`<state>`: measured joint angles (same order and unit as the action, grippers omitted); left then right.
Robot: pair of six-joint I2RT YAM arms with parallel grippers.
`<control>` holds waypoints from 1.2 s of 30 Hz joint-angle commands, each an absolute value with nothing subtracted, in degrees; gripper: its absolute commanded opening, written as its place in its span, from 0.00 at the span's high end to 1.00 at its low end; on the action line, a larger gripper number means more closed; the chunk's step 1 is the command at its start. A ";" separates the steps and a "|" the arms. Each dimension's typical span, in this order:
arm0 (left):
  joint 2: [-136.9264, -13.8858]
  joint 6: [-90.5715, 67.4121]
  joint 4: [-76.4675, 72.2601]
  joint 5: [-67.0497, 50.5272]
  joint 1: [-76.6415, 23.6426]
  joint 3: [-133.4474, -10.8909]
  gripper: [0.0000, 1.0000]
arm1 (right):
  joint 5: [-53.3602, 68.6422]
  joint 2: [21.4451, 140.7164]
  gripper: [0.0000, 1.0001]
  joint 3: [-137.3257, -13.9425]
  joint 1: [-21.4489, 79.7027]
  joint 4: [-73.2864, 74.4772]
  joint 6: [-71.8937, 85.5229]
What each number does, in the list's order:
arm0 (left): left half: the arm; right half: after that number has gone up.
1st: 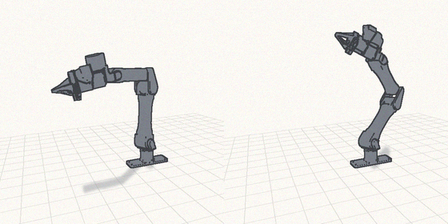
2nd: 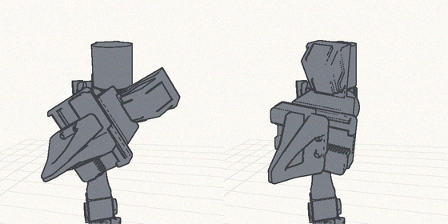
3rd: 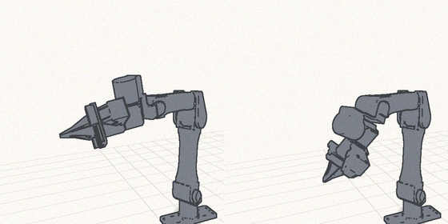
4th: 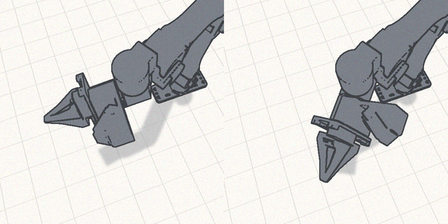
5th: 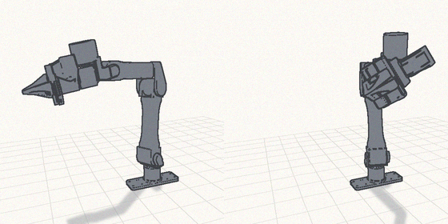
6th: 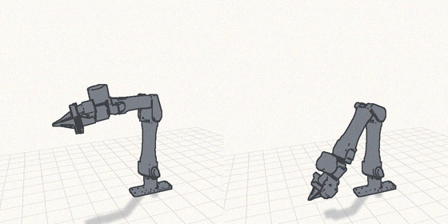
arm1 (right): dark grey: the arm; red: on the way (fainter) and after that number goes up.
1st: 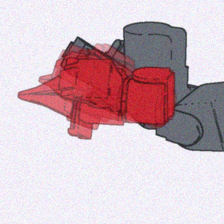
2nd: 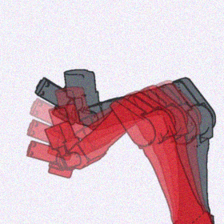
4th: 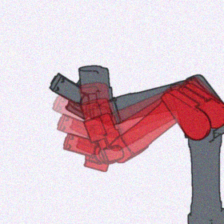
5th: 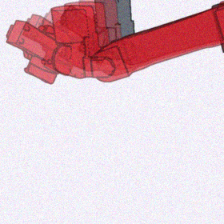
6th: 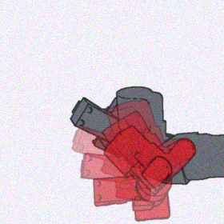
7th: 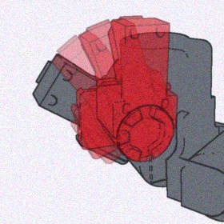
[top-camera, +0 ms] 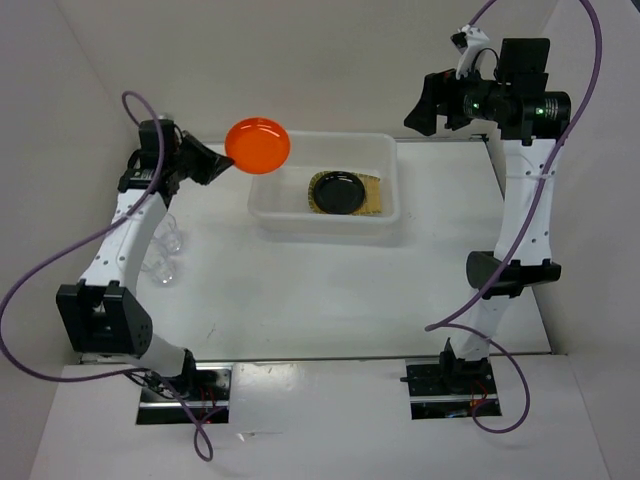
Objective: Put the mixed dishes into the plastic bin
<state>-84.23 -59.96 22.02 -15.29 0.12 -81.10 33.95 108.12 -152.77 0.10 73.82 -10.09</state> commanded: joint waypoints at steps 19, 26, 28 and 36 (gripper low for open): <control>-123.47 -55.64 23.64 -16.62 -17.58 -110.65 1.00 | 29.79 108.90 0.01 -155.48 -2.20 74.09 -9.58; -132.89 -54.32 28.21 -16.00 -19.15 -122.07 1.00 | 29.27 108.90 0.01 -154.95 -5.44 74.09 -9.58; -134.99 -54.84 29.70 -16.00 -19.68 -125.14 1.00 | 29.27 108.90 0.01 -154.95 -5.45 74.09 -9.58; -138.60 -54.84 32.43 -14.94 -20.21 -128.67 1.00 | 29.27 108.90 0.01 -155.57 -6.59 74.09 -9.58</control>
<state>-137.58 -55.44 32.08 -14.87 -19.84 -126.08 29.32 109.21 -153.45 -6.07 73.80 -9.96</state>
